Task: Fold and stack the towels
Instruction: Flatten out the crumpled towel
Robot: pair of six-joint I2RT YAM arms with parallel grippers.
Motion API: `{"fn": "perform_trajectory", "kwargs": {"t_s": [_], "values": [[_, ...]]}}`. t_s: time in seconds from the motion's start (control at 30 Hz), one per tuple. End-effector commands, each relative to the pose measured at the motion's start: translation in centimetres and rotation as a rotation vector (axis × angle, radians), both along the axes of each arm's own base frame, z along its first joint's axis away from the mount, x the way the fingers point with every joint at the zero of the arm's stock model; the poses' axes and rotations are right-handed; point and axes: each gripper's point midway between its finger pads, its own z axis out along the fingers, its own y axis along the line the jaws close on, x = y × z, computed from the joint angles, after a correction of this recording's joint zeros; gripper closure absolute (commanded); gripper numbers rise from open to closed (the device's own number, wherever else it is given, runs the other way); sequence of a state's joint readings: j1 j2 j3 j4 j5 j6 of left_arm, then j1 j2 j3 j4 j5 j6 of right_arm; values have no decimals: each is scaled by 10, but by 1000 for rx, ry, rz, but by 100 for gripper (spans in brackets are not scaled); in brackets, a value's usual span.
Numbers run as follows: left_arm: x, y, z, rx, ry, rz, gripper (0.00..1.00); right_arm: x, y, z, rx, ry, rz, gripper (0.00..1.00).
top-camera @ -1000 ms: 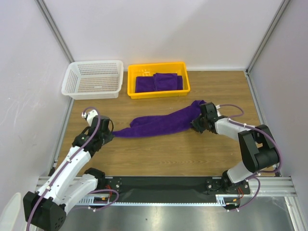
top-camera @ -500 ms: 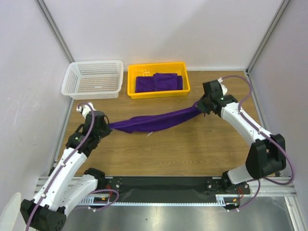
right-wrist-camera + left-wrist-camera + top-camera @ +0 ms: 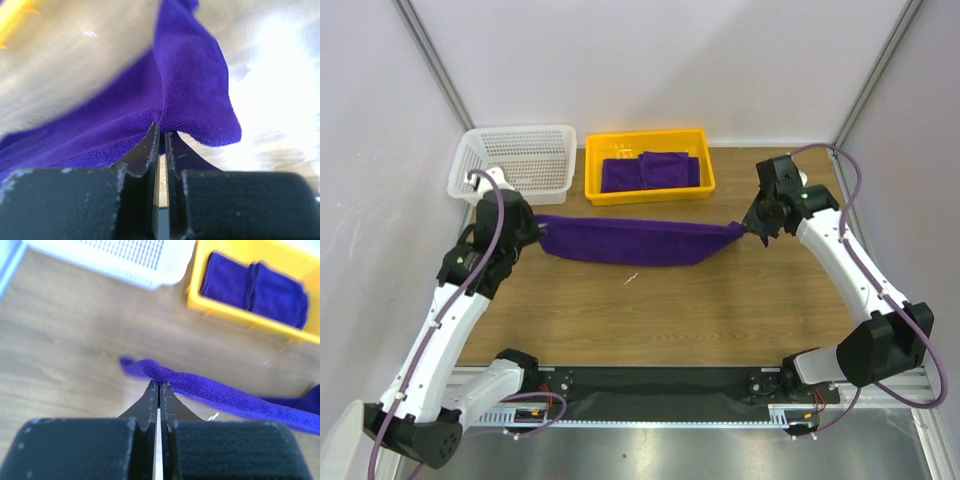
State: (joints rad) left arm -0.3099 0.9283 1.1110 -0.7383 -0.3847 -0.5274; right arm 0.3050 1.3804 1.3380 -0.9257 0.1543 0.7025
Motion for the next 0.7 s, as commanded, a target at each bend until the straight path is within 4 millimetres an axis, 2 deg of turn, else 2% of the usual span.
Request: {"fn": "perform_trajectory", "kwargs": {"t_s": [0.0,0.1,0.2,0.37,0.43,0.5,0.57,0.63,0.67], "values": [[16,18,47,72,-119,49,100,17,-16,67,-47,-172,22,100],[24,18,68,78,-184,44,100,28,-15,101,-66,-271,75,100],[33,19,89,103,-247,37,100,47,-12,134,-66,-401,109,100],[55,19,119,158,-328,14,100,76,-7,171,-58,-527,155,100],[64,18,121,172,-334,9,99,88,-4,183,-77,-565,179,100],[70,21,130,187,-355,10,100,96,-7,187,-98,-570,176,100],[74,21,129,196,-354,2,100,101,-9,187,-118,-566,180,100],[75,20,121,201,-339,-10,100,101,-11,180,-127,-554,179,100],[74,18,117,201,-335,-27,100,97,-12,170,-134,-533,184,100]]}}
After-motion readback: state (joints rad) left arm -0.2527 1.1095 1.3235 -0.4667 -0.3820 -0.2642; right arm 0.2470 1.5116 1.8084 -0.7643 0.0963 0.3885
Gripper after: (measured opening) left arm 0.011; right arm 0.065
